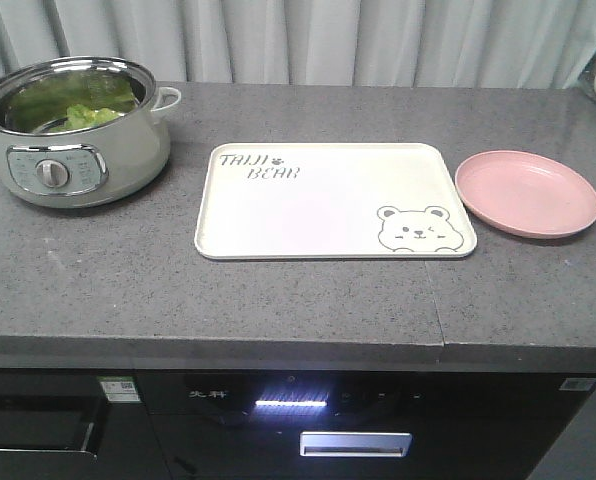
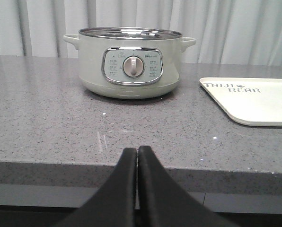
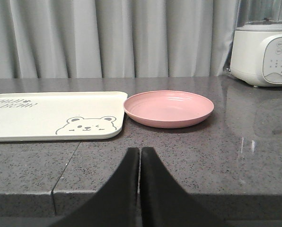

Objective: Transfer vegetables to tray and serve

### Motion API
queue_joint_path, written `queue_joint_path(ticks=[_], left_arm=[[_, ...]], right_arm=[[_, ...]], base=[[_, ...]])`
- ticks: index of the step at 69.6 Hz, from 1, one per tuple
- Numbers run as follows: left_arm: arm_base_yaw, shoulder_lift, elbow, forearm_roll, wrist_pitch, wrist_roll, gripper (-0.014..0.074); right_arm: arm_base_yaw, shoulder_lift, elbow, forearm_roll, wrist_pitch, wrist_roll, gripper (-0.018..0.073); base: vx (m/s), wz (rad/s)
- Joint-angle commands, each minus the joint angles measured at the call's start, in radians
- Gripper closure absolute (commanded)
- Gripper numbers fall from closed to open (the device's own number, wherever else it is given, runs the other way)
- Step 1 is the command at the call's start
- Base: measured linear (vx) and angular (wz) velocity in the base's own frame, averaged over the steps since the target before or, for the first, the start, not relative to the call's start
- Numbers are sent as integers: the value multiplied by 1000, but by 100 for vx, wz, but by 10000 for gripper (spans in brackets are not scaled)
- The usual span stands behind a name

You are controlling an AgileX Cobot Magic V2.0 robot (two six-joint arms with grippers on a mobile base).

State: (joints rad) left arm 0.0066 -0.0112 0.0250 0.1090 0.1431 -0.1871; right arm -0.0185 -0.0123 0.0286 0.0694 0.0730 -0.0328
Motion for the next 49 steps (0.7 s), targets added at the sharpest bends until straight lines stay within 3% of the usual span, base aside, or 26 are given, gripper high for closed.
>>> queue_joint_path(ticks=[1, 49], left_arm=[[2, -15, 8, 0, -69, 0, 604], [2, -15, 8, 0, -69, 0, 604]], right_arm=[[-6, -1, 6, -8, -79, -2, 564], [-6, -1, 6, -8, -79, -2, 564]], base=[[7, 0], [7, -1]])
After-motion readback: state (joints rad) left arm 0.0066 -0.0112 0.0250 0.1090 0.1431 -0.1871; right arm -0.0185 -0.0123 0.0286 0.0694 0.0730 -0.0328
